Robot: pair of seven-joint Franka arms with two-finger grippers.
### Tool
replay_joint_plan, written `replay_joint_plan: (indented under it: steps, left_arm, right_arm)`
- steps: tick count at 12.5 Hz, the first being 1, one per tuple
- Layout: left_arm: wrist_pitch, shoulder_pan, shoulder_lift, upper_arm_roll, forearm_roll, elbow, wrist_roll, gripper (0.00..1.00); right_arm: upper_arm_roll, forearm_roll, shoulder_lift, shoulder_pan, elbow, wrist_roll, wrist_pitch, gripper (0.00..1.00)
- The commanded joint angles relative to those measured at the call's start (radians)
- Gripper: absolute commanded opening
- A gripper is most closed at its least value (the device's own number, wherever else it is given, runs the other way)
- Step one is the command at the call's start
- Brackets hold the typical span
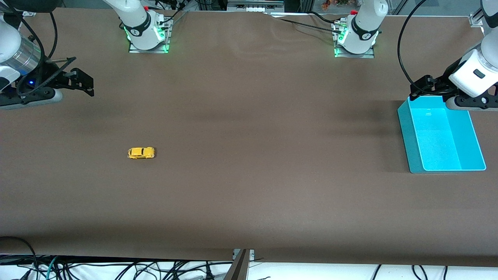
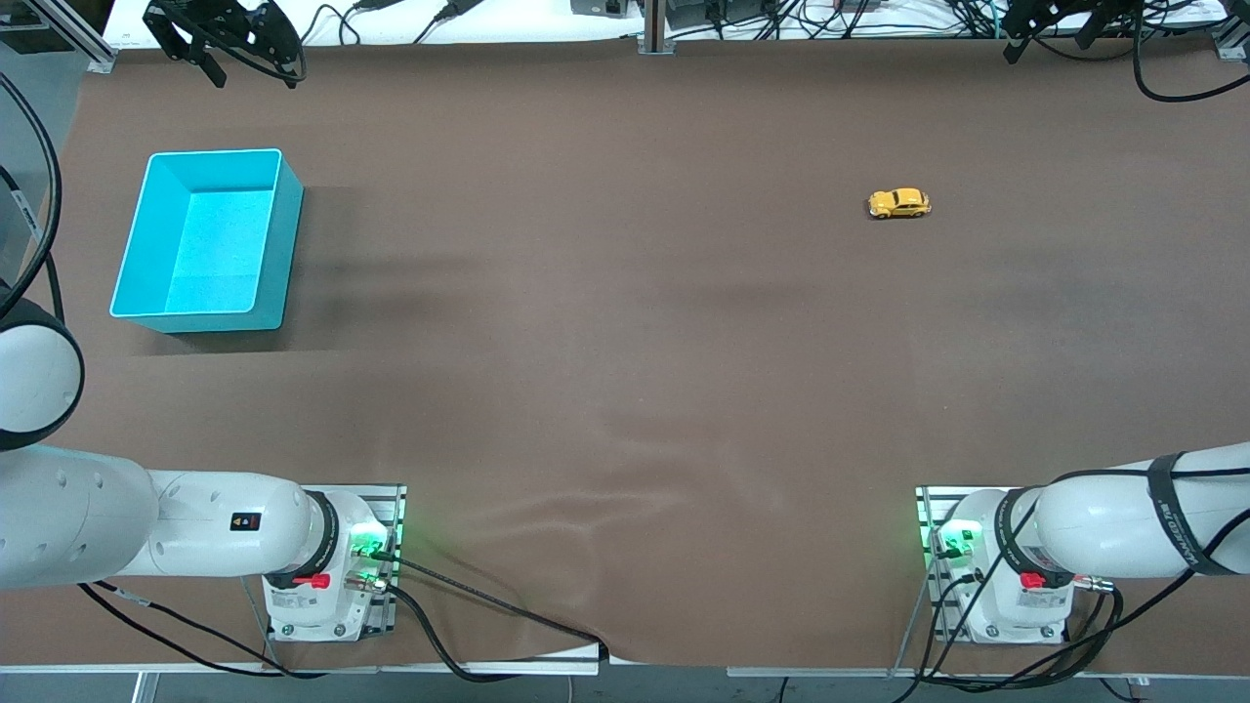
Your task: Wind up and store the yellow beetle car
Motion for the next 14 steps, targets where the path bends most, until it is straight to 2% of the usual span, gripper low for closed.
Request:
replay_joint_plan:
  steps: [1,14]
  left_arm:
    - [-0.021,0.001,0.012,-0.007,0.022,0.028,-0.003,1.0]
    - [-0.021,0.006,0.018,-0.004,0.028,0.028,-0.002,1.0]
  right_arm:
    - [0.016,0.02,-0.011,-0.018,0.002,-0.005,-0.029,1.0]
    - [0.007,0.012,-0.012,-0.018,0.003,-0.012,-0.023,1.0]
